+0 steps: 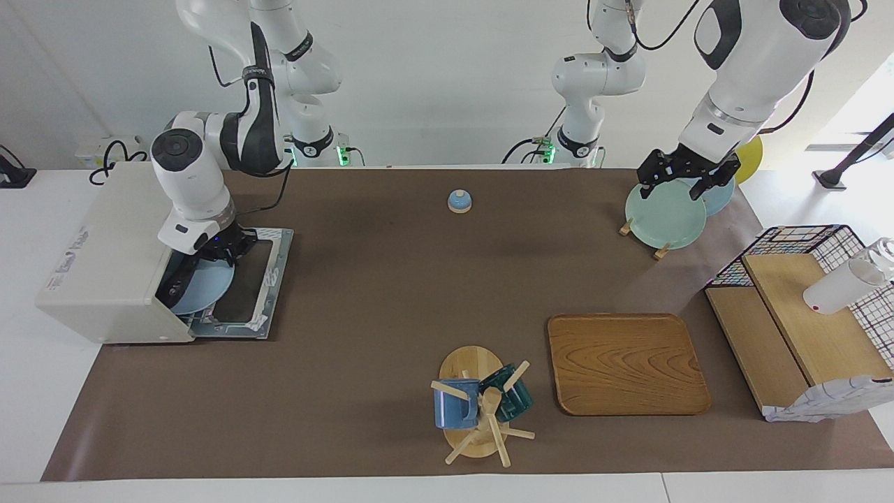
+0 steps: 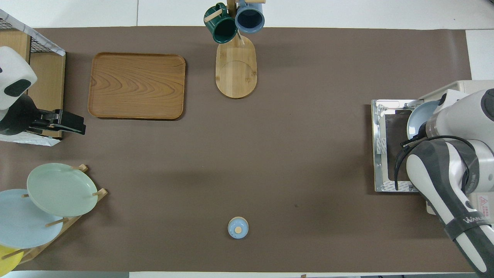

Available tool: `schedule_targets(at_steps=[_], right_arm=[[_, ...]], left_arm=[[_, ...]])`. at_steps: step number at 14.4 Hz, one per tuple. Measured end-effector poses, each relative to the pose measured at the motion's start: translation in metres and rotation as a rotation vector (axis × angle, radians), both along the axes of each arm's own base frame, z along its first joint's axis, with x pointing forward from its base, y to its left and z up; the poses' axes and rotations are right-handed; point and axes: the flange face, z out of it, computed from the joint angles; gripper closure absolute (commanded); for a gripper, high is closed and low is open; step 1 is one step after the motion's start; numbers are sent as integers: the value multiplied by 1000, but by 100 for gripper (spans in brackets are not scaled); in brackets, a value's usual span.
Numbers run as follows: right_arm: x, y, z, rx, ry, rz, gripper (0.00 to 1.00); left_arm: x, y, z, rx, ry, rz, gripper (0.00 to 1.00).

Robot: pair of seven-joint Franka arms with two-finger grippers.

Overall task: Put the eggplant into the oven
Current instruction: 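Insert the eggplant into the oven and open the right gripper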

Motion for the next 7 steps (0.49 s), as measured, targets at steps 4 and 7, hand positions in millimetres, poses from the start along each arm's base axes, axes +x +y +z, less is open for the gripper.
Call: schedule_targets(at_steps=[4,7], right_arm=[[-2,3,-2,1,3,6,47],[7,20,21,8,22,19,58]], left_arm=[[0,0,0,0,0,0,0],[0,0,0,0,0,0,0]])
